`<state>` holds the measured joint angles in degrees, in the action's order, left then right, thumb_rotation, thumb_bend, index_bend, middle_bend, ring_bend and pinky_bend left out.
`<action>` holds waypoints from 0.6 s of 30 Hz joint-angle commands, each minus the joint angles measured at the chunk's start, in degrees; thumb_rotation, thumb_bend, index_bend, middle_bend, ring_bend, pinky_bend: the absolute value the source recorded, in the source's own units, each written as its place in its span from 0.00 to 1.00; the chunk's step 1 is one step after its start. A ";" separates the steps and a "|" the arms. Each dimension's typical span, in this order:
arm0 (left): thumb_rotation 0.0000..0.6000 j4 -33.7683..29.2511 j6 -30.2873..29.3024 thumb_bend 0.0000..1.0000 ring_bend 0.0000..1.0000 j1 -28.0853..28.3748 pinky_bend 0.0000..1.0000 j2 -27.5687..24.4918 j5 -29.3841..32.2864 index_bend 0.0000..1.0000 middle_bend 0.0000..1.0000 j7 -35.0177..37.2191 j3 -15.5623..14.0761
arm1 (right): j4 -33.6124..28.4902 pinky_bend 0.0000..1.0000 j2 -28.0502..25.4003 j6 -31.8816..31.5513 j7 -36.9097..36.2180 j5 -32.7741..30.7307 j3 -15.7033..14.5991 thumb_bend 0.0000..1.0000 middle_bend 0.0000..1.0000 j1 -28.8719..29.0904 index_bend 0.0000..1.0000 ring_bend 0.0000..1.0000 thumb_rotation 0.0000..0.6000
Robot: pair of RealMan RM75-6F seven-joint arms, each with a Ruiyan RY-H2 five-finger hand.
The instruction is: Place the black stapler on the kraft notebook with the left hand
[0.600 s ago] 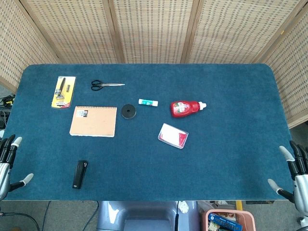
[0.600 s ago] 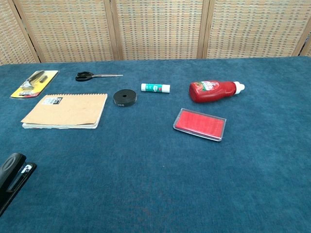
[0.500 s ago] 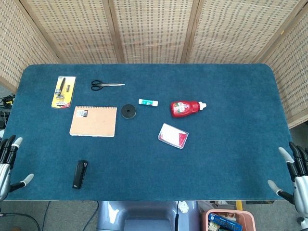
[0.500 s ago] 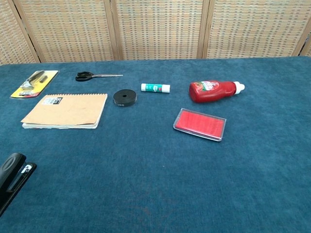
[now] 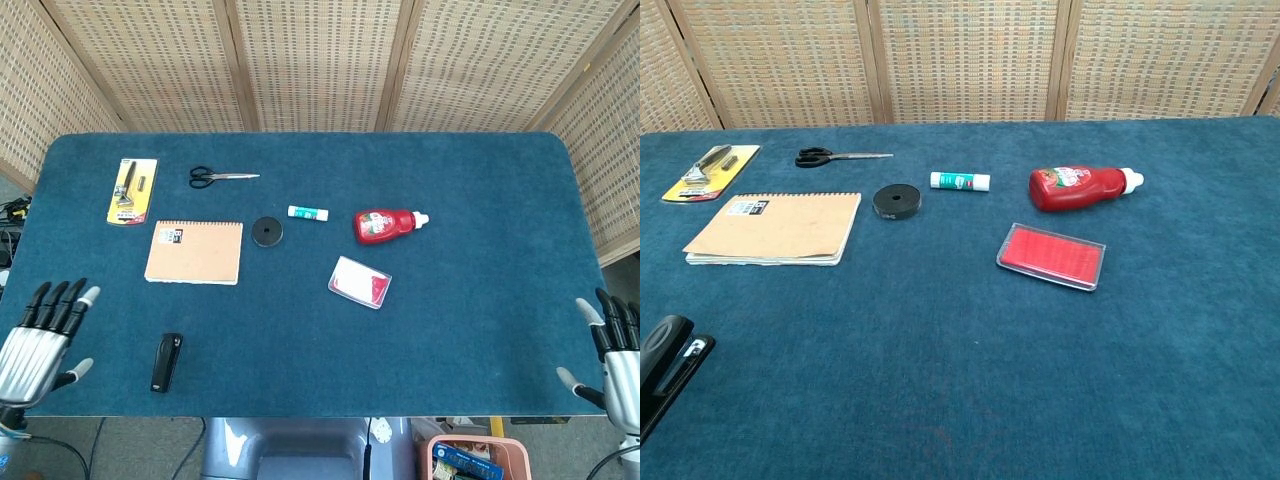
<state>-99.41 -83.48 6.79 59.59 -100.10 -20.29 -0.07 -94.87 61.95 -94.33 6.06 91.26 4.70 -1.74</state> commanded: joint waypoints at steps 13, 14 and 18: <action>1.00 42.25 2.67 0.15 0.00 29.01 0.00 10.29 -39.39 0.00 0.00 27.58 -11.93 | 1.60 0.00 2.03 1.78 3.17 -8.22 3.23 0.00 0.00 0.63 0.00 0.00 1.00; 1.00 45.10 1.20 0.15 0.00 29.42 0.00 11.38 -39.93 0.00 0.00 28.99 -12.38 | 1.64 0.00 2.09 1.94 3.10 -8.60 3.31 0.00 0.00 0.64 0.00 0.00 1.00; 1.00 54.14 -1.87 0.15 0.00 30.55 0.00 15.03 -40.44 0.00 0.00 32.67 -13.86 | 2.02 0.00 2.07 2.88 2.65 -9.98 3.72 0.00 0.00 0.92 0.00 0.00 1.00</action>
<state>-53.34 -81.03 34.01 69.75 -137.56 6.49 -10.84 -92.97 64.01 -91.63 8.82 81.48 8.29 -0.91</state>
